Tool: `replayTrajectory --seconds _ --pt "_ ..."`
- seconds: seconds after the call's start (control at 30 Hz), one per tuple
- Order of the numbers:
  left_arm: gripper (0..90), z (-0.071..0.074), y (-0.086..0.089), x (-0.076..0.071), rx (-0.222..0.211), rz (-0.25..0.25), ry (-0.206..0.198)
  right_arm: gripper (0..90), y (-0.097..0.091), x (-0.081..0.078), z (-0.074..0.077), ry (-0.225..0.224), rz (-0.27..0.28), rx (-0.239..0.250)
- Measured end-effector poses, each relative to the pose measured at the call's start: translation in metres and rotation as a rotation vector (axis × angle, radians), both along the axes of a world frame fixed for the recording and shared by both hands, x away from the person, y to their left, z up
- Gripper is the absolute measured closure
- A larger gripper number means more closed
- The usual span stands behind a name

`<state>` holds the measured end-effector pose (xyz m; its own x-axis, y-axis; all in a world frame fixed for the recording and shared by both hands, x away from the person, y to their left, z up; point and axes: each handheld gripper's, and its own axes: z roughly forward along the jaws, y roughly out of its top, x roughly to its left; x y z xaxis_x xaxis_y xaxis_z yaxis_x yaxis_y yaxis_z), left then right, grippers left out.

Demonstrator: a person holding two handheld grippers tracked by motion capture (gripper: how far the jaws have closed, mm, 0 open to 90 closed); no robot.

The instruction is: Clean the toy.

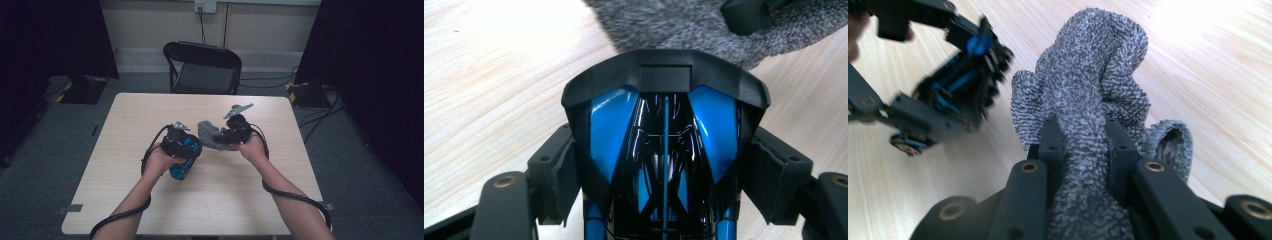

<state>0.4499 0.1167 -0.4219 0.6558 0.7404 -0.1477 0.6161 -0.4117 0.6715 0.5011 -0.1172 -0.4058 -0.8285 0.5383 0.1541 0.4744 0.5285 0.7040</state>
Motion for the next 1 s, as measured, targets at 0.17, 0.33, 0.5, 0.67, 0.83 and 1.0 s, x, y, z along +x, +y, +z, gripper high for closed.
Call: replayTrajectory --seconds 0.17,0.33,0.5,0.67,0.83,1.0 --pt "25.7 0.002 -0.004 0.001 0.012 -0.009 -0.001 75.3 0.008 -0.002 -0.002 0.01 0.019 0.015" --pt "25.7 0.004 -0.003 0.002 0.013 -0.003 -0.004 75.3 0.012 -0.004 -0.007 0.029 0.028 0.023" --pt "25.6 0.007 -0.001 0.004 -0.001 0.004 -0.007 75.4 0.015 -0.006 -0.011 0.038 0.044 0.024" --pt "25.7 0.012 -0.003 0.007 -0.003 0.002 -0.009 75.3 0.02 -0.009 -0.016 0.048 0.067 0.03" --pt "25.6 0.014 -0.004 0.01 -0.011 0.013 -0.009 75.4 0.022 -0.013 -0.02 0.052 0.09 0.044" --pt "25.7 0.014 -0.006 0.013 -0.004 0.017 -0.006 75.4 0.022 -0.017 -0.026 0.065 0.1 0.053"
